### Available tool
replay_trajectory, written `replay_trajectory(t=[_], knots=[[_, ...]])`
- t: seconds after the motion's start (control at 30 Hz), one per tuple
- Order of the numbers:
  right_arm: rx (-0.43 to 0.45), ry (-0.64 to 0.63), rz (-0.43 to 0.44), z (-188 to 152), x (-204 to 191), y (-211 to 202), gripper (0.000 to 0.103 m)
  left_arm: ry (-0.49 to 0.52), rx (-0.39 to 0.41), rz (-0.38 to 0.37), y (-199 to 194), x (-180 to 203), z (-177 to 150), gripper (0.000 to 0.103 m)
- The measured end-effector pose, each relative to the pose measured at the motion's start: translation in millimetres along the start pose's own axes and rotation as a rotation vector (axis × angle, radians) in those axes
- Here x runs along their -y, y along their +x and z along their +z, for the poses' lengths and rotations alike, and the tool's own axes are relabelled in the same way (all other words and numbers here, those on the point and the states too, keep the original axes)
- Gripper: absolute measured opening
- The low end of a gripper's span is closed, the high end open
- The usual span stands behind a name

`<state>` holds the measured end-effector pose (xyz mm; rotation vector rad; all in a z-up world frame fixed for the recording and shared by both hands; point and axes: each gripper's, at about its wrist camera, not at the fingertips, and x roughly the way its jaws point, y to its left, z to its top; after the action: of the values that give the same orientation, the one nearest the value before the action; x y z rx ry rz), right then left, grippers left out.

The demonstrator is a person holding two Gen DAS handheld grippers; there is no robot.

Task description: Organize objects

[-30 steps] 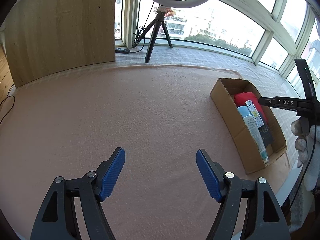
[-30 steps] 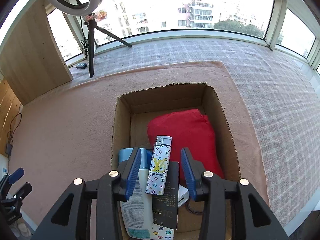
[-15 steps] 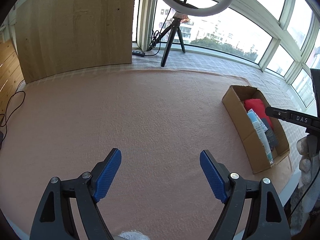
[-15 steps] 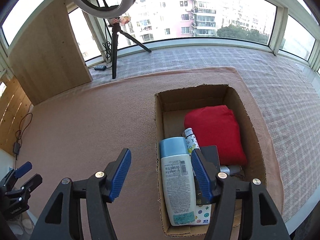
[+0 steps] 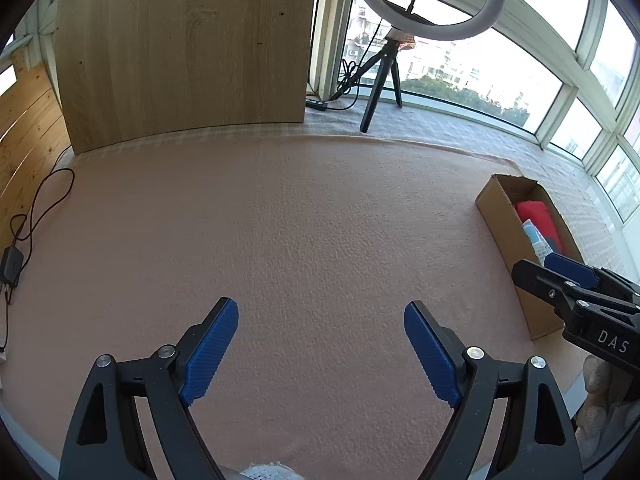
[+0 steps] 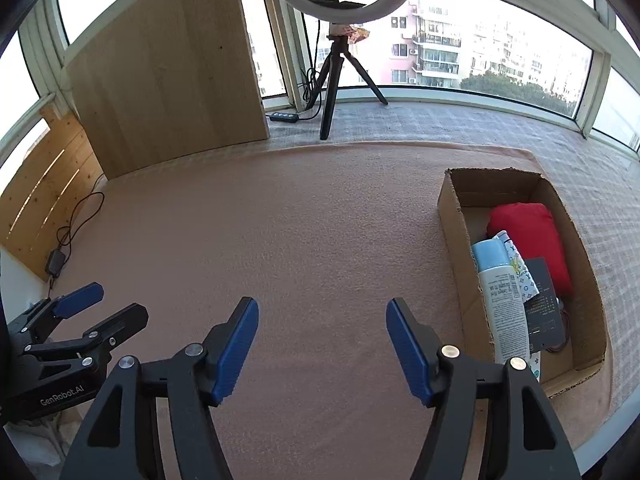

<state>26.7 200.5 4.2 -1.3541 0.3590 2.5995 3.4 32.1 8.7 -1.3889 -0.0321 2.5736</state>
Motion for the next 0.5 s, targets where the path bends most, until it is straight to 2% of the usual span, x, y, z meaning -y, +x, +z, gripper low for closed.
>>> replay_trajectory(t=[0.17,0.5], knots=[[-0.004,-0.033,-0.02,-5.6,-23.6,4.8,0.066,-0.007,-0.004,0.011,-1.5,-16.8,-2.4,0.088],[-0.01,-0.03,-0.042,-6.5,-32.1,9.0,0.067,-0.005,-0.004,0.025,-2.2,-33.0,-2.4,0.088]])
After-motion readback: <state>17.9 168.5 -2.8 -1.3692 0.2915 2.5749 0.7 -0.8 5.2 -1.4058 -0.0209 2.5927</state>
